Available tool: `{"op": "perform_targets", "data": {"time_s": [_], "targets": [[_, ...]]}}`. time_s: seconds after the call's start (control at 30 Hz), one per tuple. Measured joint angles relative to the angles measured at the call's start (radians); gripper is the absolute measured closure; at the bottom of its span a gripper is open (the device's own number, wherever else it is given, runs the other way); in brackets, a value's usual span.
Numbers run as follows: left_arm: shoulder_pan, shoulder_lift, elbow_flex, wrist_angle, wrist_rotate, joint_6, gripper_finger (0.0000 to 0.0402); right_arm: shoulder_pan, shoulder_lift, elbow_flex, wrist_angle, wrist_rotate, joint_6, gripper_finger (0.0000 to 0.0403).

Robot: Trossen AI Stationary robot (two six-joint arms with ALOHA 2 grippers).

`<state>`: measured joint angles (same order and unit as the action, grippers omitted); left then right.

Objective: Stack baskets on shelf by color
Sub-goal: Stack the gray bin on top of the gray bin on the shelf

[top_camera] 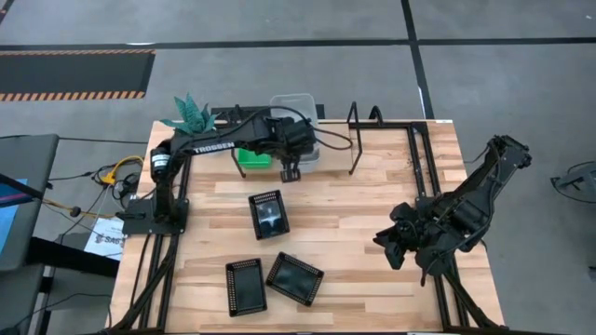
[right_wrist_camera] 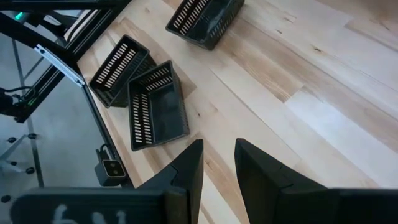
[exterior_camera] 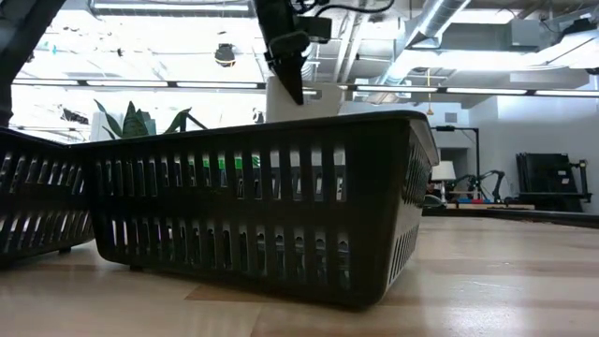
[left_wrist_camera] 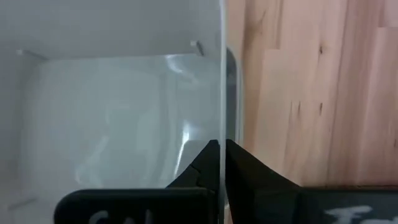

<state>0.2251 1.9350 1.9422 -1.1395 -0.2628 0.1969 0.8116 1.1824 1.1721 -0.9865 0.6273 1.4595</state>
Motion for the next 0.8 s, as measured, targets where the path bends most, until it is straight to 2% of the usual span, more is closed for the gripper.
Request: {"op": "perform_targets", "data": {"time_s": [0.27, 0.8], "targets": [[0.030, -0.020, -0.008, 0.017, 0.115, -0.043, 0.0401, 0.000, 0.000, 0.000, -0.014, 0.000, -0.002, 0.0285], [0.035, -0.018, -0.008, 0.033, 0.155, -0.020, 0.0401, -0.001, 0.000, 0.000, -0.023, 0.000, -0.002, 0.0285]]}}
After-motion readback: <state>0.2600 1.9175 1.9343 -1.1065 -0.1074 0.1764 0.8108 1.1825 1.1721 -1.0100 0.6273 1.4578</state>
